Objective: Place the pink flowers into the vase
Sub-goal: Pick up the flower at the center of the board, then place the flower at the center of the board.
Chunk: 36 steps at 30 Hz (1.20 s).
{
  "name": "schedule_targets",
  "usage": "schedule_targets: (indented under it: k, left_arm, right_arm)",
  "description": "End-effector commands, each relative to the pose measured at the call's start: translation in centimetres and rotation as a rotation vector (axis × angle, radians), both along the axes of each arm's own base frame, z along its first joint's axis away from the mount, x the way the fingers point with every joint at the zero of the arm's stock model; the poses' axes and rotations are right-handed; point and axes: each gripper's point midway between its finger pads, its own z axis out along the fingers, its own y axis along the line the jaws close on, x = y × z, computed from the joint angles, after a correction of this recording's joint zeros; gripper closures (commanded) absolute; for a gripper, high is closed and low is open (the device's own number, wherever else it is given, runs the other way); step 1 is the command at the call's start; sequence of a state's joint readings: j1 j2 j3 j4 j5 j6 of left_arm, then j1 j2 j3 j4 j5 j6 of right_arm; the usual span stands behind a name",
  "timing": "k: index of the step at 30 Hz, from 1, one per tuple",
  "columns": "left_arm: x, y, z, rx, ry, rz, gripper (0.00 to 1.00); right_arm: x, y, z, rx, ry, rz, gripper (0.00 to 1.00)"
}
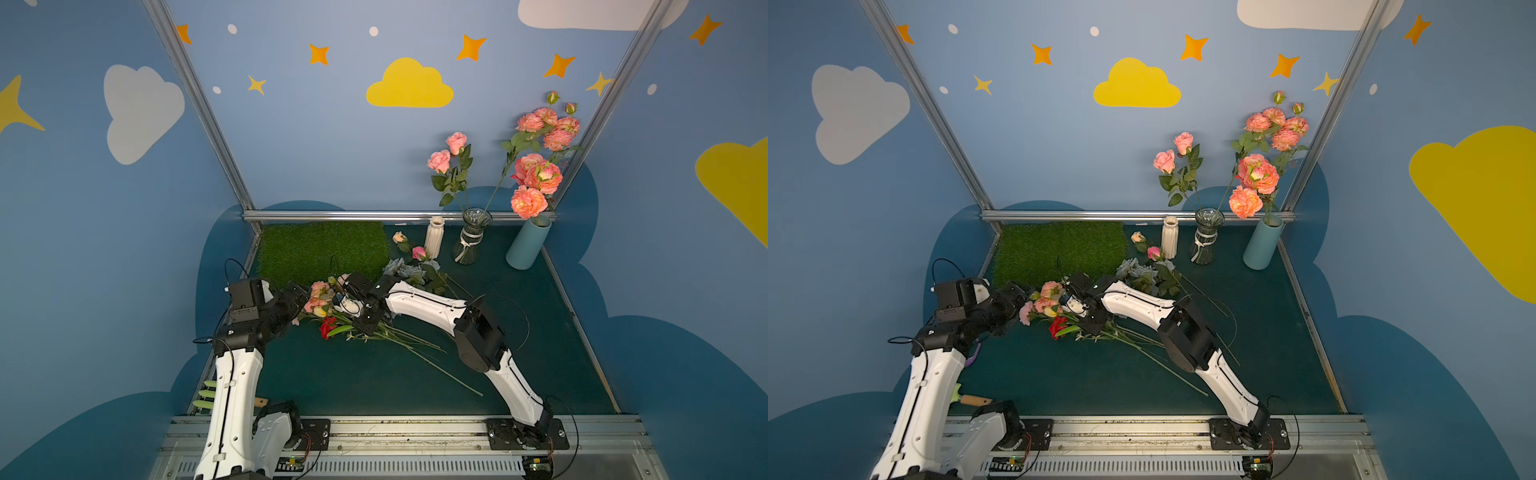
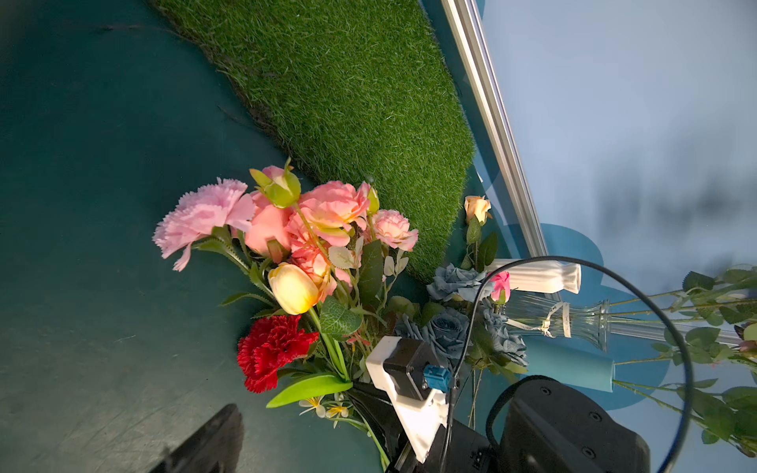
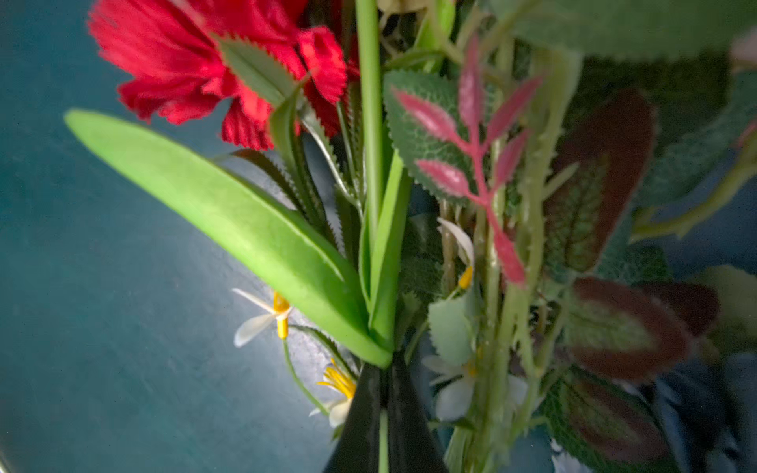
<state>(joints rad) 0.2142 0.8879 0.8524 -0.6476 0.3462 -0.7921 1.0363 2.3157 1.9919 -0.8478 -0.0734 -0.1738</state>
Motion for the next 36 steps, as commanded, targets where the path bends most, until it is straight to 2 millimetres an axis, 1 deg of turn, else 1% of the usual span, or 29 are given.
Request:
schedule_targets:
  k: [1,5,9,13,15,17,18,21,24,27,30,32,36]
  left_arm:
    - [-0.4,-0.2,1.2,0.001,-0.029,-0.011,0.00]
    - [-0.8,-0.2,1.7,0.004,-0.035,-0.008,0.01]
    - [-1.1,-0.2,2.4,0.011,-0.045,-0.002,0.00]
    - [-1.4,0.2,3.2,0.030,-0.053,0.019,0.00]
    - [-1.7,0.5,4.2,0.053,-0.070,0.036,0.00]
    - [-1.7,0.7,5.7,0.076,-0.104,0.041,0.00]
    - [-1.7,0.8,6.2,0.079,-0.112,0.044,0.00]
    - [-1.9,1.0,7.7,0.089,-0.131,0.055,0.00]
    - [-2.0,1.3,8.6,0.097,-0.147,0.077,0.00]
    - [-2.3,1.5,9.3,0.100,-0.155,0.097,0.01]
    - [-2.7,1.6,9.8,0.099,-0.165,0.105,0.00]
    - [-3.0,2.2,9.9,0.124,-0.161,0.132,0.00]
    - [-3.1,2.1,10.0,0.125,-0.163,0.126,0.00]
  right_arm:
    - [0.1,0.0,4.1,0.044,-0.058,0.007,1.00]
    - [-0.2,0.1,7.3,0.084,-0.107,0.029,1.00]
    - [-0.9,0.1,9.9,0.104,-0.139,0.056,1.00]
    - [-2.5,0.3,11.6,0.134,-0.127,0.090,1.00]
    - [-3.5,0.7,12.1,0.163,-0.093,0.106,1.00]
    - [-5.4,1.6,12.3,0.207,-0.027,0.148,1.00]
    - [-5.9,2.0,12.3,0.218,-0.009,0.150,1.00]
    - [-8.0,3.6,11.8,0.269,0.077,0.179,1.00]
    - [-9.5,5.2,10.6,0.292,0.130,0.195,1.00]
    - [-10.3,6.4,9.0,0.289,0.158,0.216,1.00]
    - [-10.7,7.2,7.1,0.276,0.206,0.226,1.00]
    - [-10.9,7.6,5.6,0.258,0.237,0.226,1.00]
    - [-11.5,8.5,3.3,0.232,0.281,0.231,1.00]
